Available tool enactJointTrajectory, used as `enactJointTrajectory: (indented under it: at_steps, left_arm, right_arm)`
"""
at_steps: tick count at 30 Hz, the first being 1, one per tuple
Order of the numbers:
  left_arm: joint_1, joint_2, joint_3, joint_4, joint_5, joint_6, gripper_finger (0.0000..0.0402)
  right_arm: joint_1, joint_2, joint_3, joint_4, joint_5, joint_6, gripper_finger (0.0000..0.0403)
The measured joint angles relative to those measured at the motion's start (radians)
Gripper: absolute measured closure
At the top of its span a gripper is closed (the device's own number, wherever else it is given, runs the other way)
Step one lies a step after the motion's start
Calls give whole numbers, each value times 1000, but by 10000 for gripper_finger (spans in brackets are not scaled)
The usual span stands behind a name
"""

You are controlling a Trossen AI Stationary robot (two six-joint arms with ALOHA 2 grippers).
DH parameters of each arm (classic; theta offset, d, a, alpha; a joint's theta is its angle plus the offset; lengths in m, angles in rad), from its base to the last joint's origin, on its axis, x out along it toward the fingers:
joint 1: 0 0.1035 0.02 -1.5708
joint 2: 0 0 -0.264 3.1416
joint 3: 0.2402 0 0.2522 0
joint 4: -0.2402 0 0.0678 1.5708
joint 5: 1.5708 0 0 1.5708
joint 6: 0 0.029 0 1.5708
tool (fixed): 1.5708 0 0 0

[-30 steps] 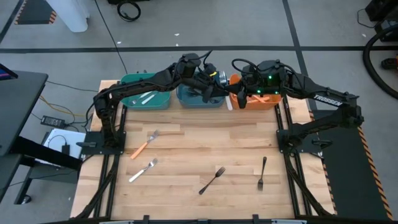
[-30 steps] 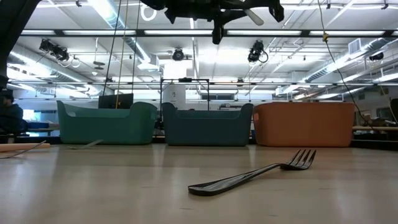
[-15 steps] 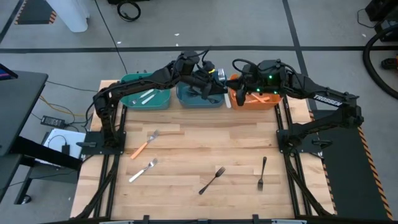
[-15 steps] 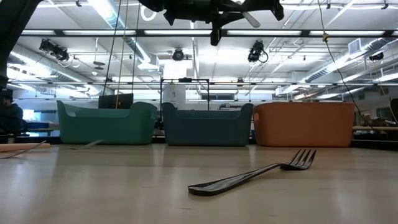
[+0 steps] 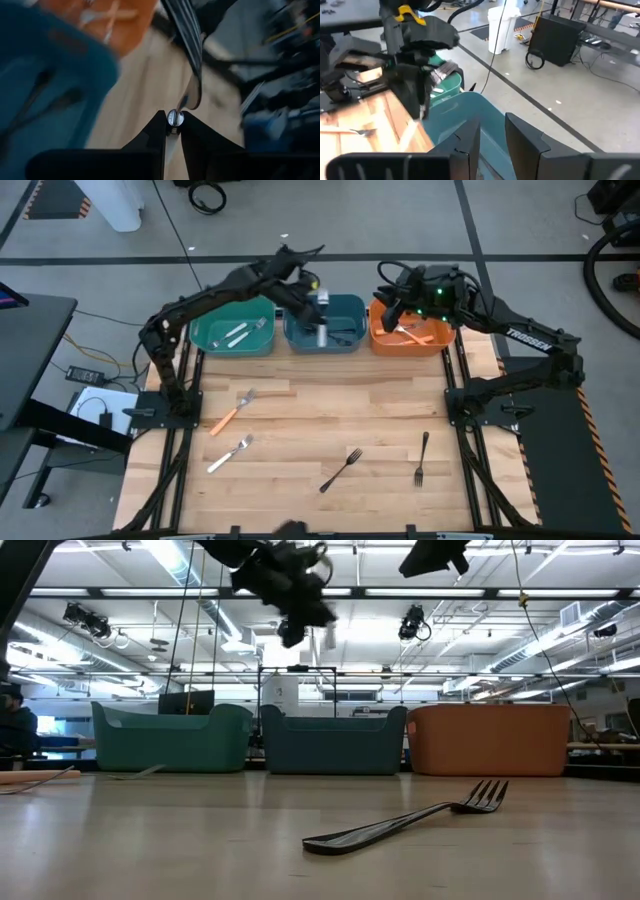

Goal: Sort silverware by color (type)
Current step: Put the white fork into the green bin

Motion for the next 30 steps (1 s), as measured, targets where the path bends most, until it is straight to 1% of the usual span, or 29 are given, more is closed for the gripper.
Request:
enactJointTrajectory:
  at_steps: [3, 5, 7, 10, 14, 15, 16, 21, 24, 30]
  left_arm:
    - [56, -29, 0, -216, -34, 116, 357]
    - [91, -50, 0, -337, -88, 171, 356]
    - [125, -70, 0, -447, -169, 216, 356]
    - [165, -96, 0, -590, -335, 267, 356]
    - [205, -98, 0, -744, -643, 289, 351]
    - [216, -94, -1, -767, -698, 289, 349]
    - [223, -88, 0, -770, -731, 288, 348]
    - [242, -52, 0, -736, -760, 287, 344]
    - [242, -17, 0, -755, -803, 298, 343]
    - [242, 40, -2, -804, -812, 374, 342]
  right_arm:
    - [-29, 0, 0, -3, 0, -27, 304]
    - [-49, 0, 0, -5, 0, -54, 305]
    - [-69, 0, 0, -5, -3, -81, 305]
    - [-100, 0, 0, -5, -7, -116, 304]
    - [-137, 0, 0, -5, -7, -126, 305]
    - [-144, 0, 0, -5, -7, -127, 305]
    - [-152, 0, 0, -5, -7, -127, 304]
    - [-185, 0, 0, -5, -7, -183, 305]
    - [-196, 0, 0, -5, -7, -186, 304]
    - [-206, 1, 0, -5, -2, -179, 305]
